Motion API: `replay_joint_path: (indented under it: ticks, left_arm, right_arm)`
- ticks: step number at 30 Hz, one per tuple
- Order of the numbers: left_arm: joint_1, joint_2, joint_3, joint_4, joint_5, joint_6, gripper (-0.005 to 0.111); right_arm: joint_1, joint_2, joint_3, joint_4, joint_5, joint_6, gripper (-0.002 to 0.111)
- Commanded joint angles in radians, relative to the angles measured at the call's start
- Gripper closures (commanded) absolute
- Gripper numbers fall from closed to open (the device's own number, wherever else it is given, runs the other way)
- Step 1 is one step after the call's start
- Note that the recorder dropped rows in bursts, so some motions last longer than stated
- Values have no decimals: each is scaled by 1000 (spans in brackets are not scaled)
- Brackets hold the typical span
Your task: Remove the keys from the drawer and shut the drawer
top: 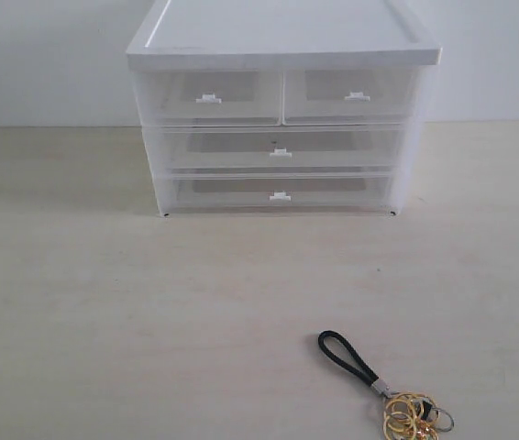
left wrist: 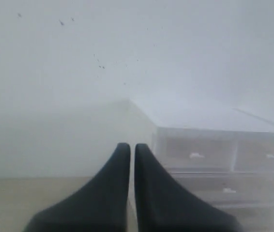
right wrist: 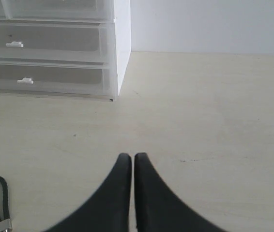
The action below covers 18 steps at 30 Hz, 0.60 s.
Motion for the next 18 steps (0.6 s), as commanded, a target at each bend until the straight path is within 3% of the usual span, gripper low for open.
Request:
replay_joint_path:
  ticks: [1,7,11,16,18]
  left_arm:
    - [19,-100,54,131,46,-9,103]
    - [19,-131,77,149,117,-2,103]
    - [19,-131,77,101,114,240,103]
    - [19,-131,89,-329,194,773,103]
    - [19,-131,100,-422,228,850,103]
  right_arm:
    - [-5,-5,-1,-2,-3,1,108]
    - [-5,-5,-1,-2,-3,1,108]
    - [-5,-5,-1,-2,-3,1,108]
    - [-5,-5,-1,-2,-3,1,108]
    - [-5,-5,-1,-2,-3,1,108]
